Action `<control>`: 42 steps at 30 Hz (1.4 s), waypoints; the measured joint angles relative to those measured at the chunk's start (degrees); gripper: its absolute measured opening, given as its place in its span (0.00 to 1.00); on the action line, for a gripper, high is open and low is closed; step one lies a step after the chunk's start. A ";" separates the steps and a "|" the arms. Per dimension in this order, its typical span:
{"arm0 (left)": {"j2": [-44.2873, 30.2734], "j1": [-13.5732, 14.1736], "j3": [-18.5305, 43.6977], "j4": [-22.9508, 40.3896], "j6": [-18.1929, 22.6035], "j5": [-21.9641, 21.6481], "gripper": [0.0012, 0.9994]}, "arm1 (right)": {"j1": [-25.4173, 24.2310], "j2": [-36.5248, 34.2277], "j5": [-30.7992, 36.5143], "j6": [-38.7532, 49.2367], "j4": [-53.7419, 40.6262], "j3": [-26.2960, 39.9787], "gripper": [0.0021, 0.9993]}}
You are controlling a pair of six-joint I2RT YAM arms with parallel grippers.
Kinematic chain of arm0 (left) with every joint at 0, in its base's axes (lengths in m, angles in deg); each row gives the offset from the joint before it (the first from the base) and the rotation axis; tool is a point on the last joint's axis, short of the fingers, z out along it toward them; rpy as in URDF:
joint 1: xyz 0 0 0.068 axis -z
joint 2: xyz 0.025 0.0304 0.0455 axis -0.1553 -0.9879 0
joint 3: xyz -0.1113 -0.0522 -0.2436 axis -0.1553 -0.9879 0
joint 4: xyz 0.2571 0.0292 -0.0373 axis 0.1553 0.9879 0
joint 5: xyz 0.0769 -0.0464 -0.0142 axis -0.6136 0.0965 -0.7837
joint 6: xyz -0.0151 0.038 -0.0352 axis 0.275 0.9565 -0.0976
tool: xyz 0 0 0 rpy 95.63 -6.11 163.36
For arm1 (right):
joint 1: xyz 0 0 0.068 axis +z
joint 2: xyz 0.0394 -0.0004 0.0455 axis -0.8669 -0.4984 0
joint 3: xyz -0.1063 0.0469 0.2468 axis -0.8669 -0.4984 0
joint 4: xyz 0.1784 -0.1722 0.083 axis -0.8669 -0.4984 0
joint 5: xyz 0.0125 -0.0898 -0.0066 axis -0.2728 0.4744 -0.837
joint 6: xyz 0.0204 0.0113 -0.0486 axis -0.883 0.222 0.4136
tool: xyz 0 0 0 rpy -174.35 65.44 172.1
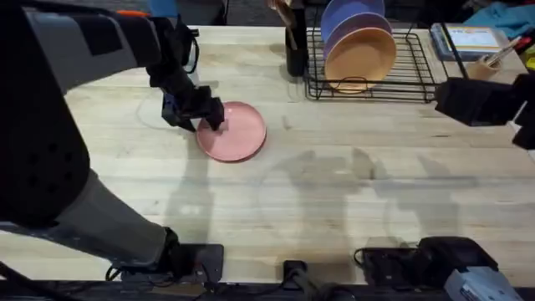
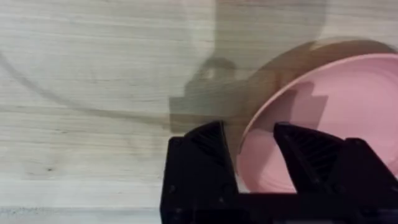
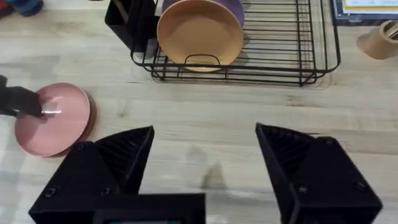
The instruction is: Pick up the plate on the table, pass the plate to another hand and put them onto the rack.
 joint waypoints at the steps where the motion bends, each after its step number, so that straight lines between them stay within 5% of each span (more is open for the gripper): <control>1: -0.04 -0.02 0.00 -0.05 -0.04 0.20 0.49 | 0.02 0.01 0.00 0.00 0.00 0.00 1.00; 6: -0.04 -0.02 0.12 -0.43 -0.34 0.46 0.28 | 0.00 0.01 0.00 0.00 0.00 0.00 1.00; 12: -0.04 -0.13 0.20 -0.33 -0.37 0.08 0.22 | 0.00 0.00 0.00 0.00 0.00 0.00 1.00; 16: -0.04 -0.39 0.95 0.73 -0.40 0.13 0.06 | 0.00 0.01 0.02 0.00 0.00 0.00 1.00; 27: -2.51 -0.61 7.71 6.52 -0.39 1.95 0.04 | 0.02 0.00 0.02 0.00 0.02 0.00 1.00; 30: -2.51 -0.61 12.86 9.31 -0.37 6.07 0.04 | 0.00 0.02 0.02 0.00 0.02 0.00 1.00; 36: -2.51 -0.61 14.91 9.92 -0.39 11.38 0.04 | 0.00 0.00 0.02 0.00 0.02 0.00 1.00; 42: -2.34 -0.61 14.99 9.57 -0.40 21.07 0.04 | 0.01 0.01 0.02 0.00 0.02 0.00 1.00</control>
